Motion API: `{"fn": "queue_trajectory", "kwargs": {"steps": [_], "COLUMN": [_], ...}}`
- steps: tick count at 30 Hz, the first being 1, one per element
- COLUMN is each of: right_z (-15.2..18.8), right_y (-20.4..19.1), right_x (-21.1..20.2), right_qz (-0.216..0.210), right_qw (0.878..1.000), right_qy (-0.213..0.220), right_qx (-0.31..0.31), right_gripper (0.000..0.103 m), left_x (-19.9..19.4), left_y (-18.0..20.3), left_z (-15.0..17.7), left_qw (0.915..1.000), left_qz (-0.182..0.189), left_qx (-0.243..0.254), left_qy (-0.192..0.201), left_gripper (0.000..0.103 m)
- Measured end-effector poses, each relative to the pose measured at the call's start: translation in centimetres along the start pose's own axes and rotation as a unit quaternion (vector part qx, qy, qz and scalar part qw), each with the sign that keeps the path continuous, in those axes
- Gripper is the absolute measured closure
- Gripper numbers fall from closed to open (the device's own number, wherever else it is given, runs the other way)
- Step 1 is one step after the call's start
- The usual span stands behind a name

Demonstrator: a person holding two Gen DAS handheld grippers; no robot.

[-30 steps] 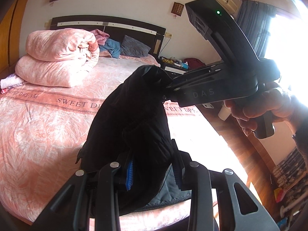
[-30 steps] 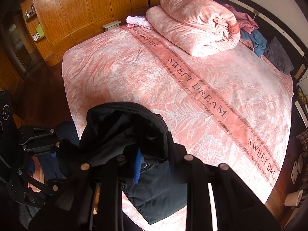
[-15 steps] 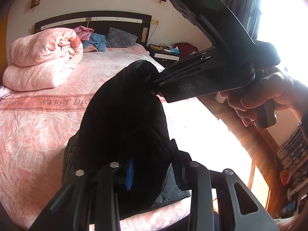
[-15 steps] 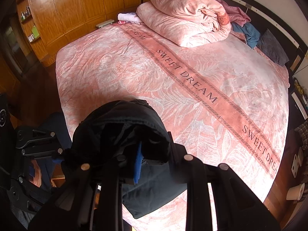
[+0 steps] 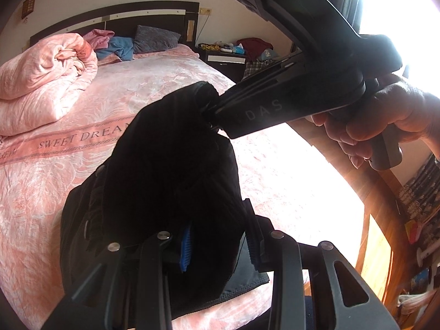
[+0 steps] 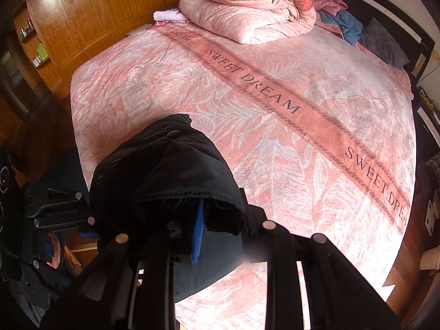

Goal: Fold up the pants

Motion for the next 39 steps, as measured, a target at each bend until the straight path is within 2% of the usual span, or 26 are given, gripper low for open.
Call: {"fn": "queue_trajectory", "kwargs": {"steps": [10,39], "right_z": [2.4,7.8], "right_y": [2.5,7.2], "right_x": [1.5,7.0], "right_qz": [-0.009,-0.04], "right_qw": [1.0,0.998], "right_qy": [-0.003,-0.01], "right_qx": [0.013,0.05], "right_gripper": [0.081,0.081], "left_x": [2.6,9.0], "left_y": [1.4,5.3], "left_z": [0.3,2.8], "left_qw": [0.9995,0.9929], "left_qz": [0.002,-0.053], "left_qx": [0.015,0.08], "left_qy": [-0.026,-0.07], "left_gripper": [0.071,0.071]}}
Point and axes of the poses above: each gripper's, at about its wrist camera, not at the fingertips, and x roughly the way its jaws point, y to its right, z to its underside, the point moved 1 cm from there along x, roughly the way its jaws point, and after that the axes turned 8 degrees about -z, right-handed, at the moved point
